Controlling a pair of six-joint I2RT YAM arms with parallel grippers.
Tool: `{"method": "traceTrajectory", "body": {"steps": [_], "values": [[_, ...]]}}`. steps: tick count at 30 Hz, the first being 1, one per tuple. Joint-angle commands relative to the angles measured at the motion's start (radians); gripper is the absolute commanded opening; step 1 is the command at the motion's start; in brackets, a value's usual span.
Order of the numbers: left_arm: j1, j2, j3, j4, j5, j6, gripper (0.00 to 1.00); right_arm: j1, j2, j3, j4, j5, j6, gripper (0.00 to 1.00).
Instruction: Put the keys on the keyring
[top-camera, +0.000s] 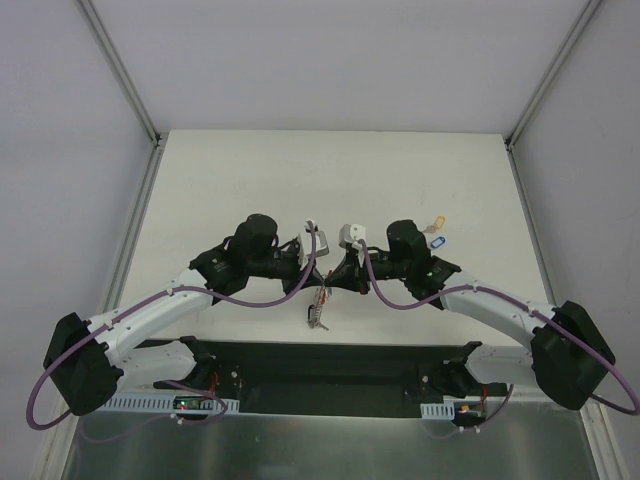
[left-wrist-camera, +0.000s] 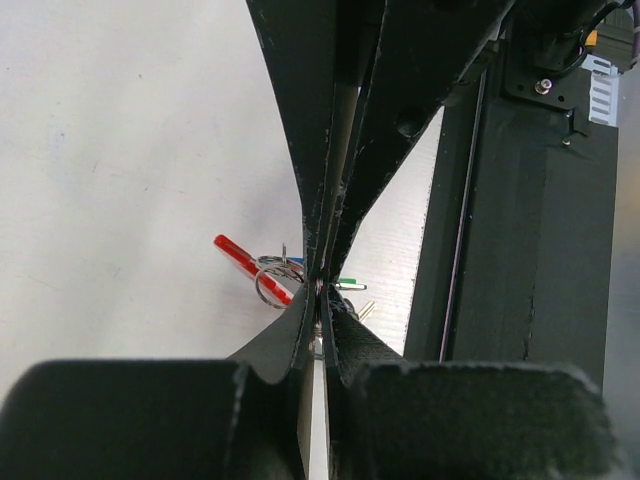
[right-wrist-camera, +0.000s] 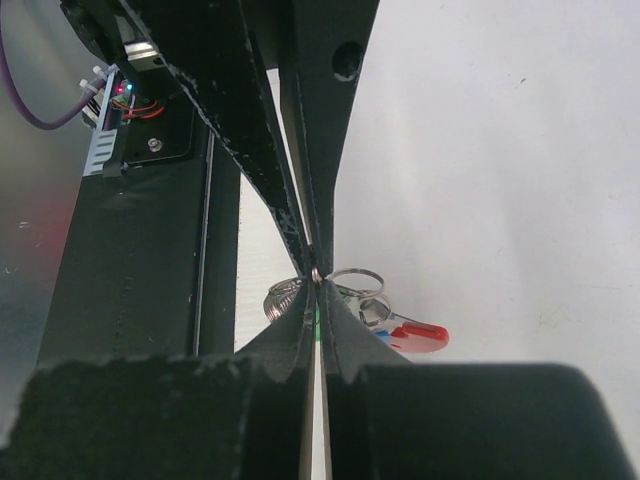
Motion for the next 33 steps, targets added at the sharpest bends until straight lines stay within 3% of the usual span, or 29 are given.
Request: {"method": "traceTrajectory", "body": {"steps": [1,4,9,13,24,33], "values": [[-0.012,-0.005,-0.007,0.052,0.024,-0.003,0.00,0.008,-0.052,0.023,0.090,-0.016,0.018,0.04],[-0.012,-0.020,-0.019,0.065,0.000,0.004,0.00,-0.006,-0.064,0.011,0.097,0.011,0.038,0.21],[-0.002,-0.100,-0.119,0.198,-0.042,-0.013,0.00,-0.078,-0.092,-0.040,0.153,-0.015,0.128,0.28],[0.023,-0.151,-0.214,0.413,-0.050,-0.068,0.00,-0.120,-0.081,-0.055,0.236,-0.057,0.185,0.36],[0.055,-0.226,-0.388,0.834,-0.068,-0.179,0.00,-0.124,0.012,-0.034,0.353,-0.157,0.279,0.37],[0.066,-0.232,-0.420,0.923,-0.024,-0.200,0.00,-0.130,0.045,-0.034,0.396,-0.146,0.305,0.36]]}}
